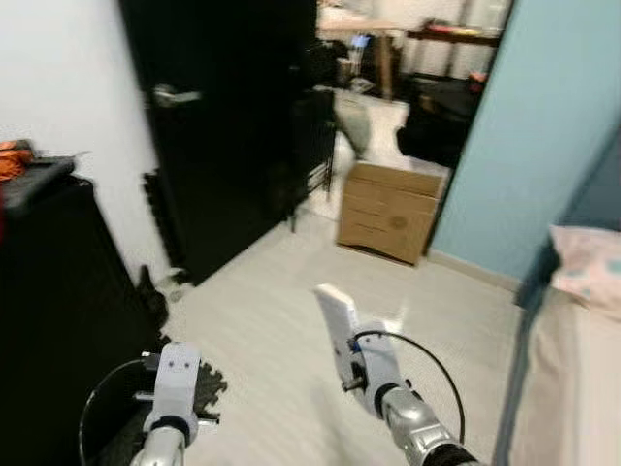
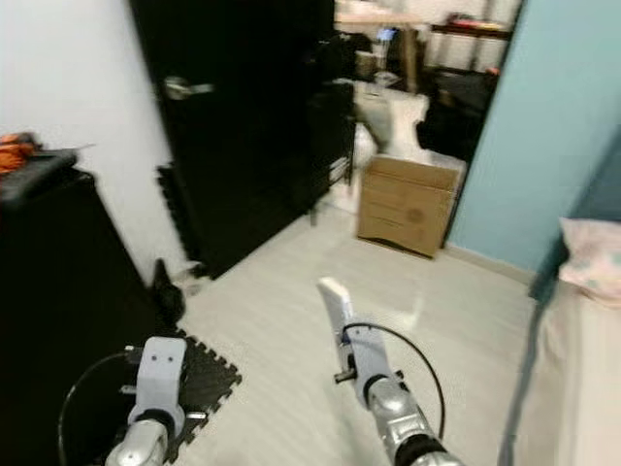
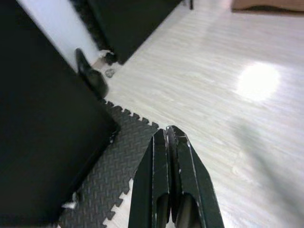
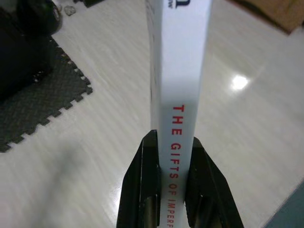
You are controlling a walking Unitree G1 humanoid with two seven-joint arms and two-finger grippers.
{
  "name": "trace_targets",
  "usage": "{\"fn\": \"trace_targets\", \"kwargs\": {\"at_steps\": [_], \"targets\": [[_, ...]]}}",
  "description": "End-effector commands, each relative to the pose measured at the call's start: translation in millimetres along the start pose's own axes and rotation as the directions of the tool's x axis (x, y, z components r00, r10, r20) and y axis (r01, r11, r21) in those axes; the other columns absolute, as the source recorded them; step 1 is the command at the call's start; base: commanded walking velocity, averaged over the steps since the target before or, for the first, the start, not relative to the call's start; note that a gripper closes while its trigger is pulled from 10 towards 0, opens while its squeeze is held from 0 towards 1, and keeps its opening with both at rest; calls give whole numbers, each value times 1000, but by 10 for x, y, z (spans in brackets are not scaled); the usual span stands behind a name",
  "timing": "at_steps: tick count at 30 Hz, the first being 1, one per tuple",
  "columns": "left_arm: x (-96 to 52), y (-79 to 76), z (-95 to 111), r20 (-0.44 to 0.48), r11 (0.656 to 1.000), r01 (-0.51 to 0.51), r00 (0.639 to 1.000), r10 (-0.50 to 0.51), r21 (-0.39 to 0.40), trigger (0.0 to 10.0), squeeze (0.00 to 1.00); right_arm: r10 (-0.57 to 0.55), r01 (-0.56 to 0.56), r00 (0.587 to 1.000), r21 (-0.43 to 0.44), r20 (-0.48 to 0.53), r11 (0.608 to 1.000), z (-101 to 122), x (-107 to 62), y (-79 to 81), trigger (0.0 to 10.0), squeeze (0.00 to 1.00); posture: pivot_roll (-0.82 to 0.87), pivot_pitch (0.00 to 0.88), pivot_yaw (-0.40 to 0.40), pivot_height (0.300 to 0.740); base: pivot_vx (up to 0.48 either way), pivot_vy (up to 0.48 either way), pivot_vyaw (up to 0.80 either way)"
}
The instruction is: Clean up the room
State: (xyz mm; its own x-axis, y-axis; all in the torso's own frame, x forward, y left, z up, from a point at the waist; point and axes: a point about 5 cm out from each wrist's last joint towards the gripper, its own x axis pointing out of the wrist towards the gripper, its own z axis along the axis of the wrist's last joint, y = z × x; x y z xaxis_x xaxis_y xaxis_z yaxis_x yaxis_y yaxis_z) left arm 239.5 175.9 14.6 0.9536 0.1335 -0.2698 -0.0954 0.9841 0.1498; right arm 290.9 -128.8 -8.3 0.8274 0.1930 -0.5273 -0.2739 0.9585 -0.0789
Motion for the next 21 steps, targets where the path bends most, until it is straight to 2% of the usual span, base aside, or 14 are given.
{"fn": "trace_targets", "kwargs": {"at_steps": [1, 21], "targets": [[0, 13, -23, -12, 1000, -1, 1000, 1, -1, 10000, 0, -13, 13, 1000, 0, 20, 1000, 58, 8, -38, 10000, 0, -49, 0, 36, 740, 0, 0, -800], [23, 10, -2, -10, 1000, 14, 1000, -14, -1, 10000, 0, -32, 32, 999, 16, 11, 999, 50, 6, -70, 10000, 0, -53, 0, 49, 740, 0, 0, -800]]}}
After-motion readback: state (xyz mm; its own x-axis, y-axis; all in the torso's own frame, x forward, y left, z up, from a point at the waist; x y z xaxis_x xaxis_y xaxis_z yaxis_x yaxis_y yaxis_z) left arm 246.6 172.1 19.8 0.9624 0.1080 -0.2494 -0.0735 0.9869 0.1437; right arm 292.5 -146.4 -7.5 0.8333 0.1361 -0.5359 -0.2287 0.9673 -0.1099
